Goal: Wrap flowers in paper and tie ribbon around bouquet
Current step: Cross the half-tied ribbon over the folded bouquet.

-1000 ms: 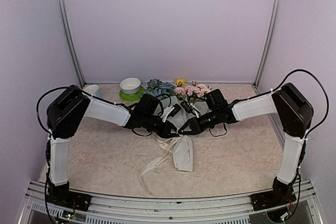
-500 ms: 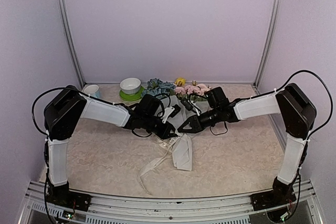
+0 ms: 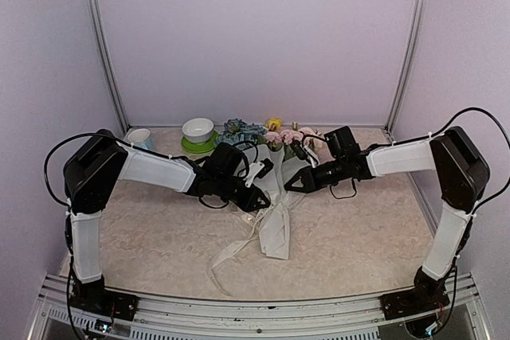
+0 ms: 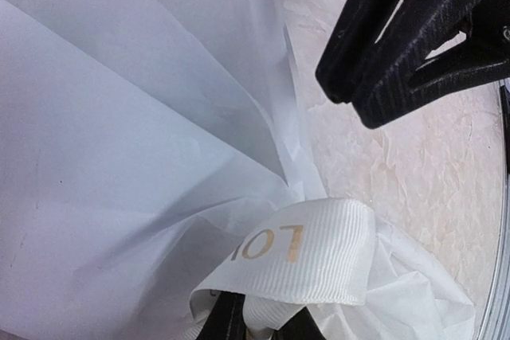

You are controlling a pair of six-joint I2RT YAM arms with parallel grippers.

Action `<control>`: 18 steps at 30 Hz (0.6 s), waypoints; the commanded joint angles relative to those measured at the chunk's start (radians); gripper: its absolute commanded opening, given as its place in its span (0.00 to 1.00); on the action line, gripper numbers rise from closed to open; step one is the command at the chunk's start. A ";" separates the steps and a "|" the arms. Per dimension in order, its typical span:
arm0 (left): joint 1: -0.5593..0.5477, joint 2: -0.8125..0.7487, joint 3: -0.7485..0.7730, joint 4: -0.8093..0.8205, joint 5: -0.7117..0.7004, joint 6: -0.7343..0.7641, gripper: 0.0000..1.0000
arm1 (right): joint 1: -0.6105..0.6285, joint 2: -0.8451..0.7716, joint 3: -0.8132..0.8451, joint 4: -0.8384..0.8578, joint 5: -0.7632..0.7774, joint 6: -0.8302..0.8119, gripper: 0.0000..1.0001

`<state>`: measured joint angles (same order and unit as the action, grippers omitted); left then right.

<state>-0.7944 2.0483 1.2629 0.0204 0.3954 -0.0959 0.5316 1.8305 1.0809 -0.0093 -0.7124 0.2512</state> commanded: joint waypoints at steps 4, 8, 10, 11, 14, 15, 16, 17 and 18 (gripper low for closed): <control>-0.013 -0.014 0.029 -0.033 0.006 0.021 0.16 | 0.000 -0.001 0.014 -0.039 0.062 -0.010 0.09; -0.016 -0.015 0.033 -0.037 0.004 0.018 0.17 | 0.029 0.064 0.034 -0.003 -0.064 -0.007 0.08; -0.013 -0.013 0.038 -0.039 0.003 0.015 0.17 | 0.048 0.087 0.051 -0.012 -0.042 -0.015 0.07; -0.013 -0.014 0.039 -0.038 0.003 0.013 0.17 | 0.050 0.089 0.053 -0.008 -0.029 -0.015 0.06; -0.011 -0.014 0.039 -0.035 0.006 0.011 0.17 | 0.050 0.099 0.068 0.002 -0.028 -0.014 0.05; -0.011 -0.014 0.041 -0.034 0.008 0.011 0.17 | 0.051 0.104 0.073 0.010 -0.042 -0.010 0.05; -0.011 -0.013 0.043 -0.032 0.013 0.012 0.17 | 0.052 0.111 0.078 0.020 -0.058 -0.009 0.05; -0.011 -0.012 0.044 -0.028 0.017 0.013 0.17 | 0.054 0.116 0.077 0.028 -0.071 -0.008 0.06; -0.010 -0.013 0.042 -0.022 0.022 0.013 0.16 | 0.054 0.119 0.077 0.038 -0.083 -0.005 0.07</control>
<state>-0.8040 2.0483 1.2804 -0.0055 0.3958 -0.0921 0.5804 1.9274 1.1233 -0.0185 -0.7391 0.2481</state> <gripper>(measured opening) 0.169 0.055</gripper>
